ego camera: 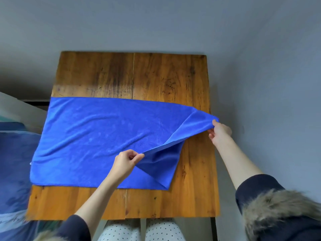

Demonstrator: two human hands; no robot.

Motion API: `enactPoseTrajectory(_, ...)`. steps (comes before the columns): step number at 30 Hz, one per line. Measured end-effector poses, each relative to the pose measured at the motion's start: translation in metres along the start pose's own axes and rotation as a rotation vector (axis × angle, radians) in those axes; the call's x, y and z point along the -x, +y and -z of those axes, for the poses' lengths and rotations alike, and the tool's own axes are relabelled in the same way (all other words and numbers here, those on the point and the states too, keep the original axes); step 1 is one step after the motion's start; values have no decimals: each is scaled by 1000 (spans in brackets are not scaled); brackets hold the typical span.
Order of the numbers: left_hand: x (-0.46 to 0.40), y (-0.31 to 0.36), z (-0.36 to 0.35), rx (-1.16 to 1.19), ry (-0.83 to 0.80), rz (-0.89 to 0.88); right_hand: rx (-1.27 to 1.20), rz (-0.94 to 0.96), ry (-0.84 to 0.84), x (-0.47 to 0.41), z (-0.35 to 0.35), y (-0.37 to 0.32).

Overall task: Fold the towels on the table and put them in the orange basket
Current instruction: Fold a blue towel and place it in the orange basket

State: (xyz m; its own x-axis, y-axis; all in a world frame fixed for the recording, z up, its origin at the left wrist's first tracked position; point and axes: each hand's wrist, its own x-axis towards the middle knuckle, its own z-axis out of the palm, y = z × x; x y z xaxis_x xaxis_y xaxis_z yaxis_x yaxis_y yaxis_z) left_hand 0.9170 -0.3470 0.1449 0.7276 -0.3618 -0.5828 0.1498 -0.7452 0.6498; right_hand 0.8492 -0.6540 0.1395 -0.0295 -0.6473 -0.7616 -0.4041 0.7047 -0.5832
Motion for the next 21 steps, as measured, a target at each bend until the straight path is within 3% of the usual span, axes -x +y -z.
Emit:
enactPoseTrajectory(5,11,51,-33,78,-432,-80,50,184,51,-14,25,-41)
enactPoseTrajectory(11,26,102,-57,307,-709,-129,103,305,156,-12,49,-79)
enactPoseTrajectory(17,34,108,-48,315,-736,-164,177,405,117,9,45,-86)
enactPoseTrajectory(21,33,72,-3,388,-654,-123,291,527,-40,44,9,-78)
